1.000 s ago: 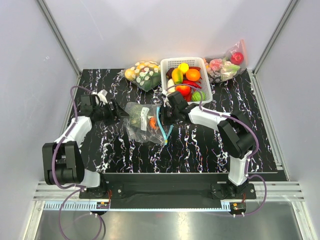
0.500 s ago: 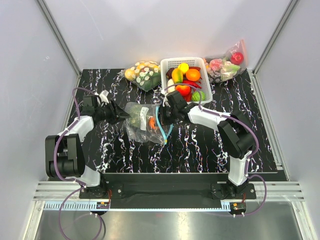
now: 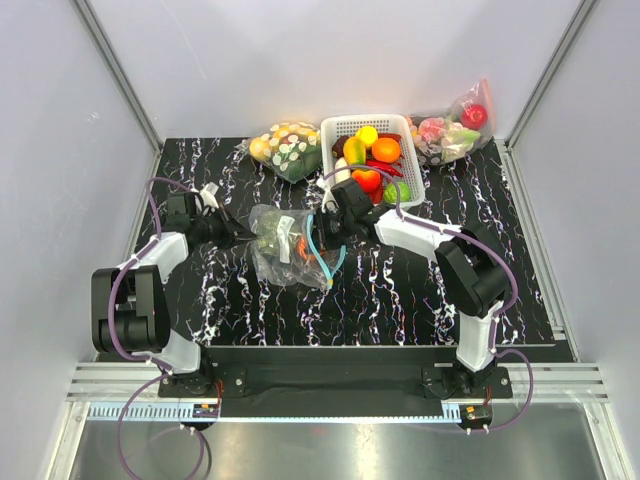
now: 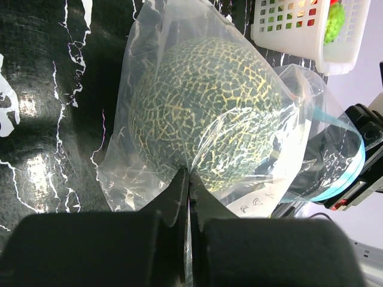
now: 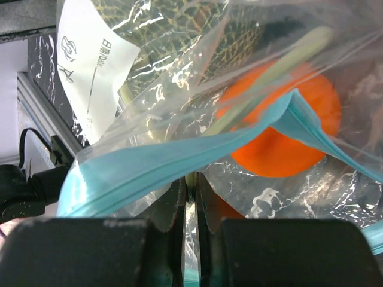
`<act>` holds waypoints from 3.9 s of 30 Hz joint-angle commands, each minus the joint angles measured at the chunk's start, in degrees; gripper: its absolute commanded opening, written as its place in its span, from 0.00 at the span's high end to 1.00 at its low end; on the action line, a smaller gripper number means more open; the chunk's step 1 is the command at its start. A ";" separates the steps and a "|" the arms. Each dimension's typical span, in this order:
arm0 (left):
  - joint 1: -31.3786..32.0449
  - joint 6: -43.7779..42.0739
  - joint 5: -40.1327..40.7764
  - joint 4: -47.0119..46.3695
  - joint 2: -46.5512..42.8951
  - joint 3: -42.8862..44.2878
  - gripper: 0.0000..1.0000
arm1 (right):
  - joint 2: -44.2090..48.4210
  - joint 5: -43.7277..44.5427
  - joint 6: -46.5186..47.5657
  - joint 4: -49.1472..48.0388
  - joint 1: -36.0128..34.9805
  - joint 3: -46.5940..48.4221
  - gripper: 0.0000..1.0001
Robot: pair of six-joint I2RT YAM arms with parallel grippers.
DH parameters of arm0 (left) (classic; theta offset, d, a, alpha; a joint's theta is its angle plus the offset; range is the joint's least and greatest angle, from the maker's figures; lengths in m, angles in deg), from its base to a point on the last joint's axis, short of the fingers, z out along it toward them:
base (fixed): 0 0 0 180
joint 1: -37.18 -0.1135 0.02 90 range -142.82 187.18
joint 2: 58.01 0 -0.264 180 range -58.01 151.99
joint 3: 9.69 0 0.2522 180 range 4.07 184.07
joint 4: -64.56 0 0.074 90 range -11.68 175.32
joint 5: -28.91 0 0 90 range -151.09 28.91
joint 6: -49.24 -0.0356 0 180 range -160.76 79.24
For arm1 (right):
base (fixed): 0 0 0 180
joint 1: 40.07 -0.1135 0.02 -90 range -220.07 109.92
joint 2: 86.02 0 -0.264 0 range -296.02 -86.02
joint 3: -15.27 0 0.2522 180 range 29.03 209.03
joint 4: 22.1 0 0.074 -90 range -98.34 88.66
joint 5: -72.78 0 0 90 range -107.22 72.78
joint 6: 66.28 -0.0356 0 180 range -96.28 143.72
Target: Open the zip-top bag and remove the fake food
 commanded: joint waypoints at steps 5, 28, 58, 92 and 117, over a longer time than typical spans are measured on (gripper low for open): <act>-0.41 -0.88 2.49 0.03 -0.41 0.75 1.00 | 4.22 -4.75 1.63 0.31 -0.76 2.54 1.00; -2.52 -0.18 2.85 0.30 -0.68 -0.84 1.00 | 7.21 -7.57 1.02 -2.60 -0.85 3.60 1.00; -2.43 0.70 0.21 -2.07 1.17 -1.54 1.00 | 1.59 11.42 13.41 5.23 -1.55 3.15 0.05; -2.43 0.26 1.00 -1.20 1.26 -1.63 1.00 | -1.24 23.56 15.26 9.36 -7.79 5.89 0.35; -2.52 0.70 2.32 -0.41 2.31 2.06 1.00 | 18.72 21.26 14.11 22.98 -7.79 -5.01 0.33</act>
